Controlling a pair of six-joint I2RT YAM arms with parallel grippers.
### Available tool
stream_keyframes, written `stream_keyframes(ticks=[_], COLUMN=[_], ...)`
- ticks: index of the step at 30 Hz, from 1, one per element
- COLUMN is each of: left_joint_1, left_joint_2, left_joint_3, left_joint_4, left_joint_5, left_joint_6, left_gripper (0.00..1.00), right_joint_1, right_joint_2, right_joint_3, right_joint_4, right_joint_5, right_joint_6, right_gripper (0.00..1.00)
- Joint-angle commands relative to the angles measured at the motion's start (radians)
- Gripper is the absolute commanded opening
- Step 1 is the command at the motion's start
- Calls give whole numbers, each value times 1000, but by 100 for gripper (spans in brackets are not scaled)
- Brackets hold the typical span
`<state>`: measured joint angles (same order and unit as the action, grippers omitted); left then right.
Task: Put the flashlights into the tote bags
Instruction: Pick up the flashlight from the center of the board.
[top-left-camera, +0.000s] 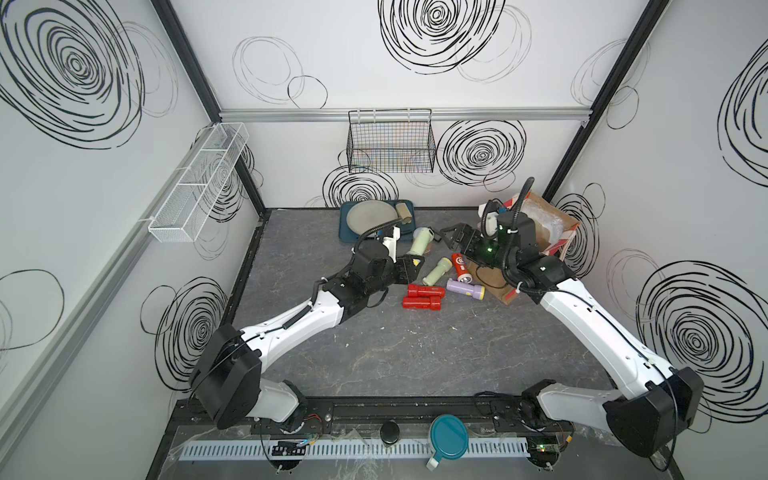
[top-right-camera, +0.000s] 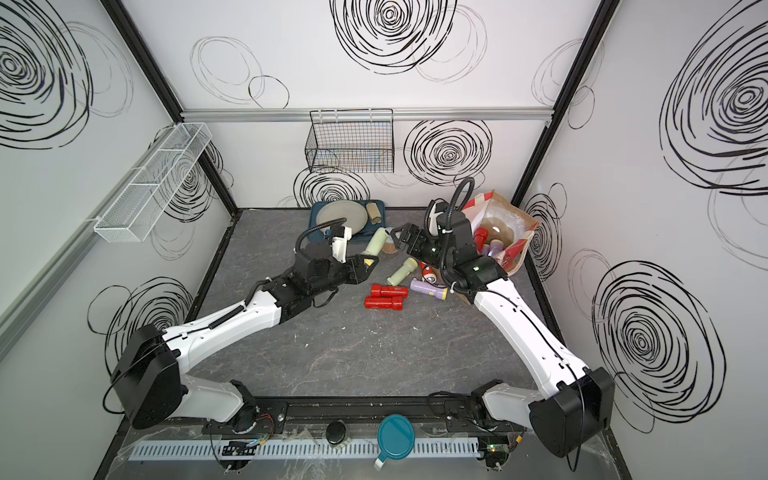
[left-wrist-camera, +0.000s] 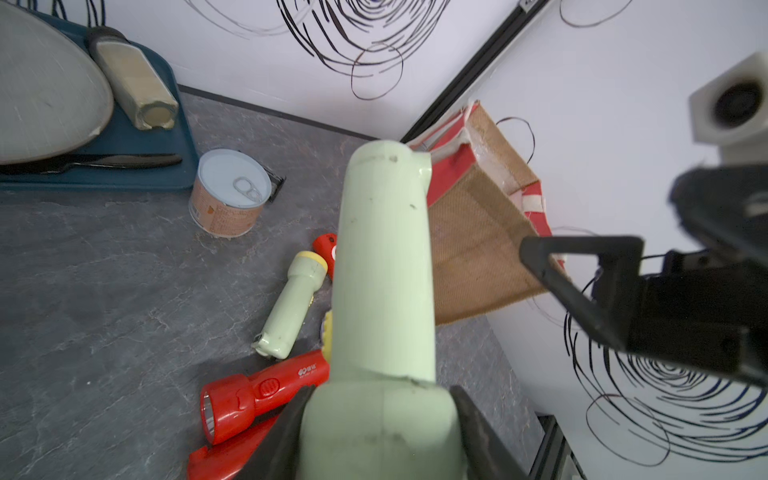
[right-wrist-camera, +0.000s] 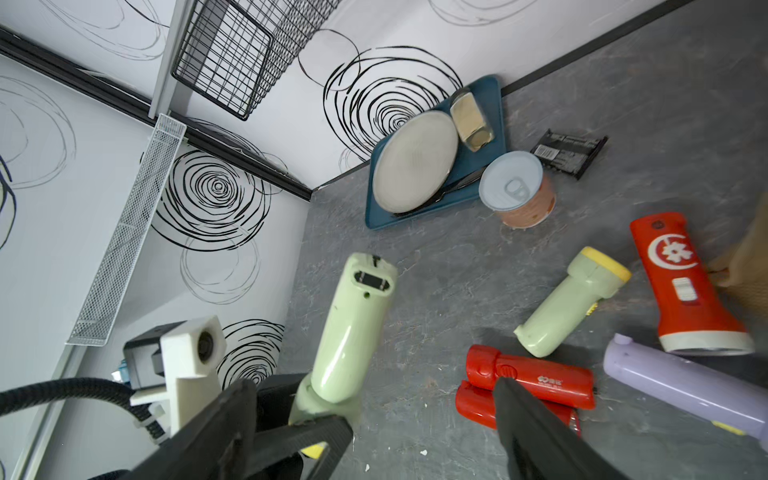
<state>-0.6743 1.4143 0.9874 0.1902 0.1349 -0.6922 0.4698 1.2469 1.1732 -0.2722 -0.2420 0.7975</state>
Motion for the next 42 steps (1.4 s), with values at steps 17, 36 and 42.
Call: stream_keyframes(ticks=[17,36,42], left_joint_1=[9,4,3], left_joint_2=[-41,-58,-59], left_joint_3=[-59,-80,-89], left_joint_4=[192,202,207], left_joint_5=[34,27,29], left_joint_6=[-96,-89,-93], left_gripper=[0,0,0], right_joint_1=[59,91,93], right_joint_2=[202,257,276], right_joint_3=[-26,-36,-30], right_joint_4=[358,383,383], right_joint_5=[-170,-189,-189], right_joint_6=[208,235,237], right_gripper=[90,67,61])
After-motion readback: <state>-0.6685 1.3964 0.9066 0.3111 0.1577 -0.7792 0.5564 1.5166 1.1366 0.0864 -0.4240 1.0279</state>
